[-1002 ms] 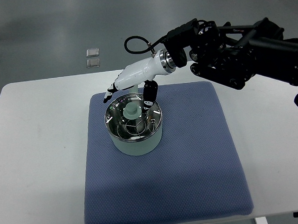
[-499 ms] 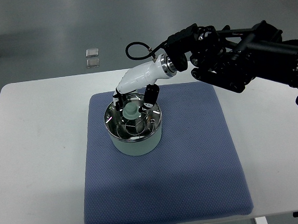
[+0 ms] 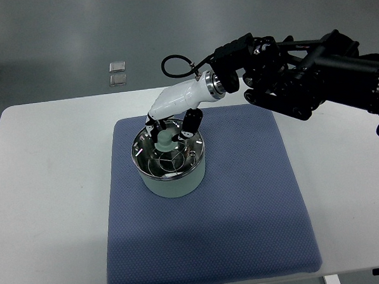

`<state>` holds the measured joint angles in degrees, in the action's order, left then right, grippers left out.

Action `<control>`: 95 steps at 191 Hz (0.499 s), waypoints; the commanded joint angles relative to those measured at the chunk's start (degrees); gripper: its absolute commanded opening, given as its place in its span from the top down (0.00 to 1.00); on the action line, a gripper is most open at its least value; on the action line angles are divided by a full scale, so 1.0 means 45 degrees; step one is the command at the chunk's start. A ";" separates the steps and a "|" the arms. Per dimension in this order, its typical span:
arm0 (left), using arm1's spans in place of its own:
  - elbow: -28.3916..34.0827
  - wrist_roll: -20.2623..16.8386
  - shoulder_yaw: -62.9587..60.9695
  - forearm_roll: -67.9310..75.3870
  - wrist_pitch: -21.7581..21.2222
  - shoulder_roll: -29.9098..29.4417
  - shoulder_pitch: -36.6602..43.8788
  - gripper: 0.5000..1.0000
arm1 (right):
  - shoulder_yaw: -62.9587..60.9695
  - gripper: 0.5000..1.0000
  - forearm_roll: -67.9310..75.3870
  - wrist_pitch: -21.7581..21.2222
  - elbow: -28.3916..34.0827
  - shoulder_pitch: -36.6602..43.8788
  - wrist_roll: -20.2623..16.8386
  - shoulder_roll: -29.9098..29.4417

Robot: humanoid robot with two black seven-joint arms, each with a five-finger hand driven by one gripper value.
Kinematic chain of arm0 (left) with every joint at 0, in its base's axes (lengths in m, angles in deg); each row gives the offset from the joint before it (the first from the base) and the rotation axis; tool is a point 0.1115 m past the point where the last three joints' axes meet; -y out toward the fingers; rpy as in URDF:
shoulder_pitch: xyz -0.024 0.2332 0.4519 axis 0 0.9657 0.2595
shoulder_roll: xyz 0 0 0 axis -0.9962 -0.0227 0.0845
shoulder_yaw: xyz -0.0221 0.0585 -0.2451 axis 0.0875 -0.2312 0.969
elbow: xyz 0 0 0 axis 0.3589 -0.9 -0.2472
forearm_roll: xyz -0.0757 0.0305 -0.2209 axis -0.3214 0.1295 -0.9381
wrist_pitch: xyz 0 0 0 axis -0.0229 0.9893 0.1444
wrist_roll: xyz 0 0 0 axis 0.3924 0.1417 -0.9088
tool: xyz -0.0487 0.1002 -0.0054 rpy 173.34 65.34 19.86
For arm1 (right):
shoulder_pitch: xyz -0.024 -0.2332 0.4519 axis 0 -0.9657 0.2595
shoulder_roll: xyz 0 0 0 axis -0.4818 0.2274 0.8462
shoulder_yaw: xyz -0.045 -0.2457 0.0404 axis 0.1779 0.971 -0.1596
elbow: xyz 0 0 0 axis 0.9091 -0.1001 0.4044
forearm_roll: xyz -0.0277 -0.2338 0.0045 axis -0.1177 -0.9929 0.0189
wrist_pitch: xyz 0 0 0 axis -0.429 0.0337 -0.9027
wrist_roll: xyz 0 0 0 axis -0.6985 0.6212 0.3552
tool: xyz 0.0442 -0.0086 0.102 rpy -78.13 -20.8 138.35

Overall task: Open lid and place right of pot
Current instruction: 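Lower the right hand and close its fingers around the green knob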

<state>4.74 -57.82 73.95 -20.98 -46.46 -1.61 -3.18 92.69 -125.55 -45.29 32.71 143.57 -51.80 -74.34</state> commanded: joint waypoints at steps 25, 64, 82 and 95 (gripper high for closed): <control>0.0000 0.0000 0.0000 0.0001 -0.0001 0.0000 0.0000 0.00 | 0.0019 0.99 -0.0006 0.0152 0.0000 -0.0122 0.0000 0.0041; 0.0000 0.0000 0.0019 0.0001 -0.0001 0.0000 0.0000 0.00 | -0.0020 1.00 0.0014 0.0250 -0.0020 -0.0201 0.0000 0.0217; 0.0000 0.0000 0.0019 0.0001 -0.0001 0.0000 0.0000 0.00 | -0.0098 1.00 0.0053 0.0250 -0.0020 -0.0201 0.0000 0.0275; 0.0000 0.0000 0.0019 0.0001 -0.0001 0.0000 0.0000 0.00 | -0.0118 1.00 0.0072 0.0250 -0.0020 -0.0201 0.0000 0.0315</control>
<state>4.74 -57.82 74.03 -20.98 -46.47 -1.61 -3.18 92.44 -125.39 -44.22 32.64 142.66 -51.79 -73.22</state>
